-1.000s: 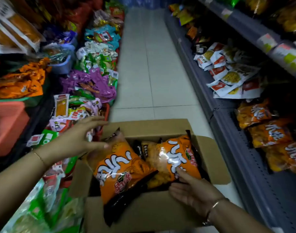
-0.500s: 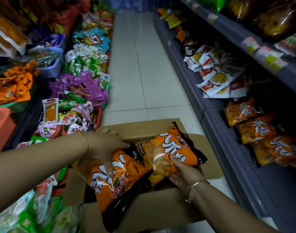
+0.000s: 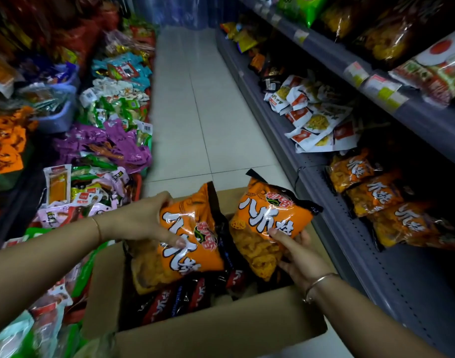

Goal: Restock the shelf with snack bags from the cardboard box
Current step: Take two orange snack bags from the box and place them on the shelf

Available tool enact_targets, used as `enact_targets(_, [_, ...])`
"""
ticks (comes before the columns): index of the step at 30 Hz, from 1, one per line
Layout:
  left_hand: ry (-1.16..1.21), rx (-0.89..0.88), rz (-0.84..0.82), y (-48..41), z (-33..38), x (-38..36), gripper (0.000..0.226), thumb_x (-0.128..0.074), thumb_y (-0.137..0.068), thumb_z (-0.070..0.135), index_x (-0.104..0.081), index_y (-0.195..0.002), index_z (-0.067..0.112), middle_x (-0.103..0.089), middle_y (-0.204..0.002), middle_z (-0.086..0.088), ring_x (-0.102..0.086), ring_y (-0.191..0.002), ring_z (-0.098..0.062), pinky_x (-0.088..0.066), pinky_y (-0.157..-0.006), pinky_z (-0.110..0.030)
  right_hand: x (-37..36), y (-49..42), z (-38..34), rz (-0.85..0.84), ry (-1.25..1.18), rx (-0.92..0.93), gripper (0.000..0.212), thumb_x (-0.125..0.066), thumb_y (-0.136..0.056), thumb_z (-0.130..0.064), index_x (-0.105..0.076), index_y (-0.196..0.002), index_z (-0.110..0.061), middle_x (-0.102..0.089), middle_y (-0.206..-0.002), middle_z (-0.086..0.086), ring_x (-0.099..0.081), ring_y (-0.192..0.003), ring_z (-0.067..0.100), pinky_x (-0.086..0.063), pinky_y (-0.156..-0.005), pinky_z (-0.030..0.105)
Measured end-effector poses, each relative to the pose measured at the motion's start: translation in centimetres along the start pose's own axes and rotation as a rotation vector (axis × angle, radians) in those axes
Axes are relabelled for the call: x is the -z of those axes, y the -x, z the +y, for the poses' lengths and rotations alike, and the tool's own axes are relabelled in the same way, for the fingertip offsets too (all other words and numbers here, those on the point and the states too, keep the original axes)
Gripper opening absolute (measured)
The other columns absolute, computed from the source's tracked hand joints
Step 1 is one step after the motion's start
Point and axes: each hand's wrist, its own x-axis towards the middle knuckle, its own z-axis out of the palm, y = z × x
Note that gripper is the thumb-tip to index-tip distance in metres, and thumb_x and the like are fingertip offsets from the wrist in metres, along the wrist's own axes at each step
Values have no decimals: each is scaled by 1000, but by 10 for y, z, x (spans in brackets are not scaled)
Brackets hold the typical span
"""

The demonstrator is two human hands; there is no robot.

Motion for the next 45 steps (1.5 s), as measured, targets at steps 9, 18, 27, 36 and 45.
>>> enact_targets(9, [689,-21,213,-27,31,-25,60,-85,-50,53,-73,-100,22,-79,-93,3,-76,-84,-17,-58,-83,-39,53,1,-27,-9,-49,103,60,-76,-68,-25,-52,-123,-31,-70,-117,-1,-67,-106,22,-55,-84,47])
enact_targets(18, [920,-158,402,-113,130,-41,61,-79,-70,42,-51,-118,16,-64,-94,6,-60,-73,-5,-45,-57,-23,122,11,-53,218,-234,172,44,-72,-72,-17,-55,-112,-12,-73,-108,13,-71,-93,28,-58,-77,48])
enact_targets(27, [951,-337,162,-219,216,-68,61,-81,-69,39,-48,-118,25,-67,-114,4,-68,-99,-17,-56,-84,-36,179,2,-59,534,-262,269,75,-77,-67,-24,-39,-132,-20,-65,-121,16,-68,-99,34,-56,-75,48])
enact_targets(36, [832,-419,-63,-315,244,-90,45,-79,-75,26,-59,-115,30,-70,-115,2,-66,-107,-20,-54,-93,-41,203,-22,-59,625,-214,282,59,-67,-82,-16,-38,-134,-19,-65,-115,7,-65,-101,29,-55,-71,39])
enact_targets(45, [773,-464,-216,-363,274,-103,62,-79,-75,24,-51,-131,23,-67,-123,0,-64,-112,-20,-51,-99,-44,206,-44,-52,764,-156,360,49,-71,-79,-19,-45,-119,-31,-67,-116,2,-67,-101,26,-54,-87,52])
